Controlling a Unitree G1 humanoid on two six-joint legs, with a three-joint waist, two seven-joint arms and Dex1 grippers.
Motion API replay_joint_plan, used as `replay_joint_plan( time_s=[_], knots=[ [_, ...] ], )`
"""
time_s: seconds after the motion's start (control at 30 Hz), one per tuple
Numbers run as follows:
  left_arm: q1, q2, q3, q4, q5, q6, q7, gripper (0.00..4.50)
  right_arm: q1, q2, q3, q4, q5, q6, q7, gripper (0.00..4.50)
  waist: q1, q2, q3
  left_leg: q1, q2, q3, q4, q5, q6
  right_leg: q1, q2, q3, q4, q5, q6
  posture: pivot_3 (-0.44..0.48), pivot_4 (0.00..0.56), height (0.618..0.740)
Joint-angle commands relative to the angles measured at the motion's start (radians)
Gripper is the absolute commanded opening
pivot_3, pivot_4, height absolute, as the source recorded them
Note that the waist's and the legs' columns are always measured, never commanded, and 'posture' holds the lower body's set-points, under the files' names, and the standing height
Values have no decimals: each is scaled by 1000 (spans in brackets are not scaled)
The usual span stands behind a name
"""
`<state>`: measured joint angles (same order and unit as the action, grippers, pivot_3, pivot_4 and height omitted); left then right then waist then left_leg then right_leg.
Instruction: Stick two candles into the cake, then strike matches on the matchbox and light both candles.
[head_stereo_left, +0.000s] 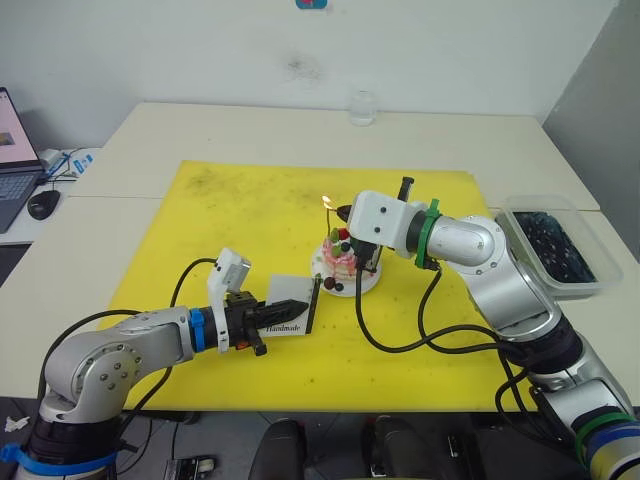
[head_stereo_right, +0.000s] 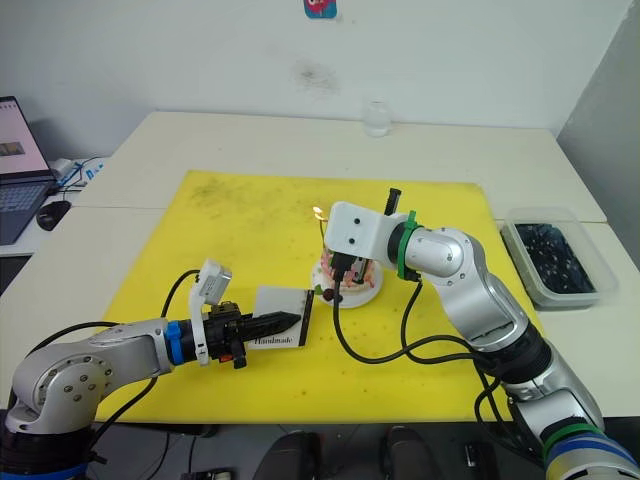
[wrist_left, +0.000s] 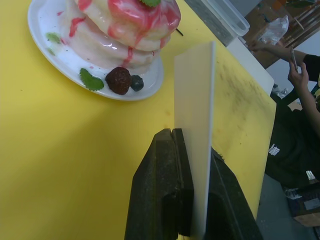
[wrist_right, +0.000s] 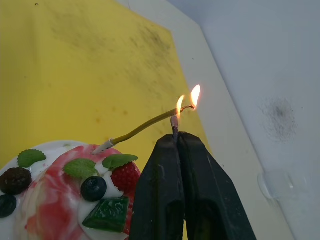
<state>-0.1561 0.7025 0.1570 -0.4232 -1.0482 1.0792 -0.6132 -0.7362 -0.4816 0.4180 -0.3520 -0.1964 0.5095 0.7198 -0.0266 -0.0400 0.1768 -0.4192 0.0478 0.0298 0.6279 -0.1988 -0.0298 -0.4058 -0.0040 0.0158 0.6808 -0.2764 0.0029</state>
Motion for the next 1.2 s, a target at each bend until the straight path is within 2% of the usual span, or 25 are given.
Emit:
replay_joint_plan(
  time_s=[0.03, 0.4, 0.63, 0.8, 0.93, 1.07, 1.2],
  knots=[
    [-7, -4, 0, -23, 2, -21, -13, 0, -4, -1, -18, -40, -10, -11, 2, 49, 0, 0, 0, 0, 0, 0, 0, 0, 0, 0, 0, 0, 0, 0, 0, 0, 150, 740],
    [-17, -15, -10, -19, 7, -22, -13, 0, 2, -25, -59, -111, 23, 50, 37, 49, 0, 0, 0, 0, 0, 0, 0, 0, 0, 0, 0, 0, 0, 0, 0, 0, 150, 740],
    [-26, -28, -22, -18, 5, -16, -18, 0, 121, -92, -166, -314, 118, 200, 85, 49, 3, 0, 0, 0, 0, 0, 0, 0, 0, 0, 0, 0, 0, 0, 0, 0, 150, 740],
    [-28, -40, -38, -25, -1, -14, -21, 0, 315, -133, -345, -487, 210, 421, 78, 49, 4, 0, 0, 0, 0, -1, 0, 0, 0, 1, 0, -1, 0, 0, 0, 0, 150, 740],
    [-29, -51, -49, -32, -9, -10, -20, 0, 488, -188, -542, -532, 239, 483, 71, 49, 5, 0, 0, 0, 0, 0, 0, 0, 0, 1, -1, 0, 0, 0, 0, 0, 150, 740],
    [-28, -59, -70, -27, 4, -17, -27, 0, 612, -171, -757, -477, 247, 478, 21, 49, 4, 0, 0, 1, -1, 0, 0, 0, 0, 1, -1, 0, -1, 0, 0, 0, 150, 740],
    [-37, -77, -87, -22, 4, -18, -23, 0, 617, -115, -877, -328, 230, 381, -108, 49, -1, 0, 0, 1, -1, 0, 0, 0, 0, 1, 0, 1, 0, 0, 1, 0, 150, 740]
  ],
)
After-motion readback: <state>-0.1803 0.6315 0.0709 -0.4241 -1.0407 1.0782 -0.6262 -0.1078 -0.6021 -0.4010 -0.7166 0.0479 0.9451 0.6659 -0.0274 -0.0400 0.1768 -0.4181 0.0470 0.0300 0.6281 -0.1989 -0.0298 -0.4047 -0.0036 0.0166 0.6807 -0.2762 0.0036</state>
